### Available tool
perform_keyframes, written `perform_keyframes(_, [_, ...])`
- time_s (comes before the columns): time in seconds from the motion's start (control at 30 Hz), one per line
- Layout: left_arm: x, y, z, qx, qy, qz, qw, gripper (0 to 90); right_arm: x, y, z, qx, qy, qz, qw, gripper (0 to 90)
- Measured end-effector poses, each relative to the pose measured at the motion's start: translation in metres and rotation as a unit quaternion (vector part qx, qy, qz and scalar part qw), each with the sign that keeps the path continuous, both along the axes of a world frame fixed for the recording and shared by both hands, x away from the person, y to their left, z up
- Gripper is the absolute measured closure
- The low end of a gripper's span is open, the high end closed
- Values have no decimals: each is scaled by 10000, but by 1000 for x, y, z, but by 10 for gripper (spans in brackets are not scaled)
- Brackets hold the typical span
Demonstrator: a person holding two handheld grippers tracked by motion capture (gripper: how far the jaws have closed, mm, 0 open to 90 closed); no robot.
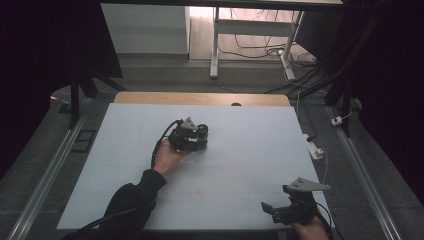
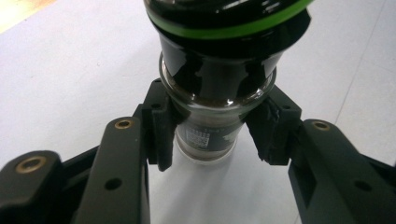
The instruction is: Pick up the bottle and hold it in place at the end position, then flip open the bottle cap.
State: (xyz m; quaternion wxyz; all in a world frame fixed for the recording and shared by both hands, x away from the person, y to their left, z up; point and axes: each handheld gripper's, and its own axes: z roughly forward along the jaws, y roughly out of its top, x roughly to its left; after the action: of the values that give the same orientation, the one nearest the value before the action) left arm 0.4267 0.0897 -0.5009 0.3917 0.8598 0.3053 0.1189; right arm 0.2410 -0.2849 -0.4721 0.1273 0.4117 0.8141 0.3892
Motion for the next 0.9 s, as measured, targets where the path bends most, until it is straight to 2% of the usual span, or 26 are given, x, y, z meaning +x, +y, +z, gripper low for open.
perform_keyframes(0.1, [1,-1,-3,-62,24,12,10000,537,0,0,0,-4,1,5,10000,0])
perform_keyframes(0.23, [0,-3,-8,-4,-23,13,10000,536,0,0,0,-6,-6,3,10000,0])
perform_keyframes(0.53, [-2,-4,-9,20,-53,46,10000,536,-1,0,0,-16,-12,11,10000,0])
perform_keyframes(0.9, [-2,-4,-9,21,-22,36,10000,536,-1,-2,2,101,-29,-22,9999,0])
